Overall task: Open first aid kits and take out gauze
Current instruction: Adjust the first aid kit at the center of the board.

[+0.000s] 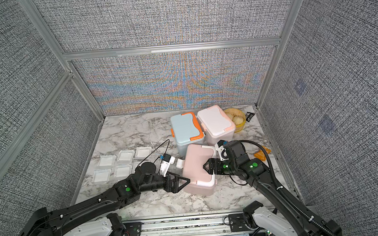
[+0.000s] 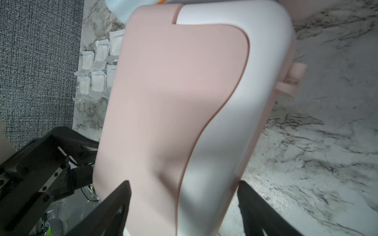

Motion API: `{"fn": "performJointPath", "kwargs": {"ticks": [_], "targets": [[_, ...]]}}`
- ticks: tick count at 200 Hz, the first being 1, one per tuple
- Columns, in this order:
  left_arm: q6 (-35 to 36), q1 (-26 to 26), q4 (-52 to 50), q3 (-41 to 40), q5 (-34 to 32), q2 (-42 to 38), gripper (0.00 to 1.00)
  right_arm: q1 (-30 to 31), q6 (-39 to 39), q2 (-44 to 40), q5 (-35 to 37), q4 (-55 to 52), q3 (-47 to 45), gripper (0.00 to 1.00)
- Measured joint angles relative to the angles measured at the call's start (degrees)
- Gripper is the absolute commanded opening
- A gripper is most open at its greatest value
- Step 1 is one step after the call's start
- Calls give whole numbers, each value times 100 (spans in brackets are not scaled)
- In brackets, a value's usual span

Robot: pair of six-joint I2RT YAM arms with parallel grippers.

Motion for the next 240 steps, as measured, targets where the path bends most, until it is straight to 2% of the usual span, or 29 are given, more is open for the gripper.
{"fn": "performJointPath", "kwargs": {"ticks": [28,58,87,99,135,173,186,210,240], "targets": [[-76,-63,273,7,20,293,100,-4,13,286,76,153,57,73],[-232,-129,640,17,7,673,100,-63,22,645,177,313,199,72],[-400,-186,901,59,0,986,100,-116,-28,844,339,319,376,73],[-413,-195,951,46,-7,970,100,-114,-28,800,380,308,376,78],[-358,-197,964,-31,-181,479,100,-103,-114,321,505,57,448,92],[-297,-197,426,-195,-452,-352,100,-98,-365,-258,671,-313,638,94],[-210,-192,199,-269,-605,-695,100,-63,-457,-413,662,-365,693,93],[-42,-87,-284,-321,-927,-1255,100,74,-586,-498,586,-437,828,85],[-28,236,-420,-492,-1064,-1416,100,356,-719,-245,579,-472,992,74]]}}
